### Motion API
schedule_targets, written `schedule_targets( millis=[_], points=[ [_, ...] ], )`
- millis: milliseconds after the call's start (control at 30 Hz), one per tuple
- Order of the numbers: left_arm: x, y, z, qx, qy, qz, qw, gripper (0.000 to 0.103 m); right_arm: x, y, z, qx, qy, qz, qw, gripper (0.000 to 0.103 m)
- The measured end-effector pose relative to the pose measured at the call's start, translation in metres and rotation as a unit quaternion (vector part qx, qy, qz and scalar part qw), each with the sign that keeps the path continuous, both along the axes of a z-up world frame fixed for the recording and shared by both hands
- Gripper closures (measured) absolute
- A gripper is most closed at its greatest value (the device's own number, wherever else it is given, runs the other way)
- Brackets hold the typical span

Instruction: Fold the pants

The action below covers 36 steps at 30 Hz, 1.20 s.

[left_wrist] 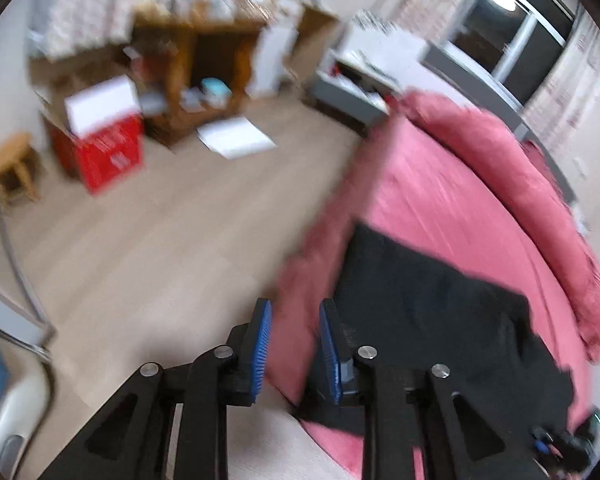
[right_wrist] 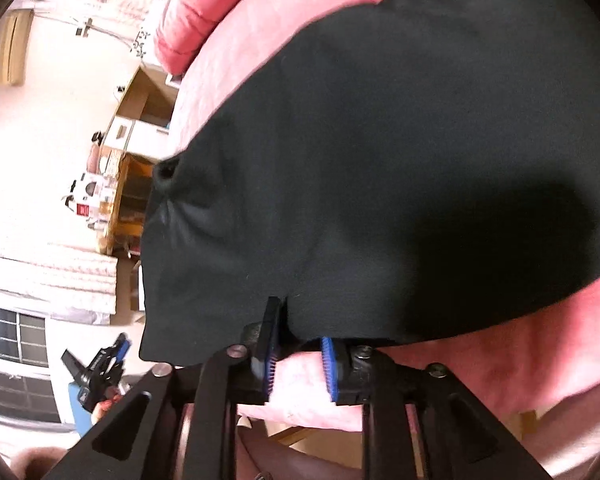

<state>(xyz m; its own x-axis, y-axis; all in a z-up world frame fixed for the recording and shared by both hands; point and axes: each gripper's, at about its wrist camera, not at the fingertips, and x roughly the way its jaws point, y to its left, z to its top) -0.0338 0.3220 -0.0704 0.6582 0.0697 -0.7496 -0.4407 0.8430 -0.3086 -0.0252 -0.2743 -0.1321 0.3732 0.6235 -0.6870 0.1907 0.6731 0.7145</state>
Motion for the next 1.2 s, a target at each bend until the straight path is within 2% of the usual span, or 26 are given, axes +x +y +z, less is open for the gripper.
schedule_targets(
  millis=[100, 200, 333, 400, 467, 600, 667, 800, 967, 1000, 1033, 1100, 1133, 1200],
  points=[
    [-0.003, 0.002, 0.02, 0.008, -0.043, 0.018, 0.9989, 0.073, -0.006, -0.023, 0.01, -0.014, -0.016, -0.03, 0.999, 0.08],
    [0.012, -0.022, 0.027, -0.004, -0.061, -0.025, 0.9978, 0.07, -0.014, -0.056, 0.013, -0.023, -0.02, -0.068, 0.997, 0.08],
    [0.048, -0.073, 0.015, -0.018, -0.033, -0.107, 0.9935, 0.069, -0.026, -0.102, 0.014, -0.033, -0.021, -0.121, 0.992, 0.08],
    [0.067, -0.109, 0.001, -0.03, -0.018, -0.164, 0.9859, 0.068, -0.03, -0.124, 0.019, -0.047, -0.03, -0.146, 0.988, 0.079],
    [0.081, -0.142, -0.012, -0.033, 0.001, -0.199, 0.9795, 0.068, -0.034, -0.149, 0.026, -0.063, -0.05, -0.171, 0.982, 0.077],
    [0.103, -0.201, -0.032, -0.027, 0.023, -0.255, 0.9662, 0.068, -0.032, -0.196, 0.036, -0.104, -0.08, -0.224, 0.966, 0.062],
    [0.107, -0.223, -0.036, -0.018, 0.025, -0.274, 0.9613, 0.068, -0.029, -0.23, 0.035, -0.099, -0.088, -0.266, 0.955, 0.062],
    [0.108, -0.25, -0.04, 0.0, 0.032, -0.296, 0.9547, 0.068, -0.017, -0.271, 0.027, -0.083, -0.089, -0.315, 0.941, 0.062],
    [0.109, -0.253, -0.044, -0.002, 0.041, -0.296, 0.9543, 0.066, 0.004, -0.302, 0.012, -0.08, -0.079, -0.331, 0.937, 0.062],
    [0.108, -0.251, -0.043, -0.003, 0.041, -0.295, 0.9545, 0.066, 0.007, -0.306, 0.01, -0.077, -0.082, -0.331, 0.937, 0.067],
    [0.109, -0.25, -0.045, -0.004, 0.042, -0.295, 0.9545, 0.066, 0.013, -0.289, 0.01, -0.082, -0.079, -0.331, 0.937, 0.077],
    [0.109, -0.249, -0.044, -0.003, 0.044, -0.295, 0.9544, 0.066, 0.012, -0.283, 0.009, -0.096, -0.073, -0.325, 0.938, 0.086],
    [0.111, -0.249, -0.044, -0.004, 0.044, -0.294, 0.9547, 0.066, 0.013, -0.274, 0.012, -0.1, -0.08, -0.322, 0.938, 0.09],
    [0.112, -0.248, -0.044, -0.006, 0.043, -0.292, 0.9555, 0.066, 0.0, -0.272, 0.029, -0.129, -0.097, -0.319, 0.934, 0.09]
  ],
)
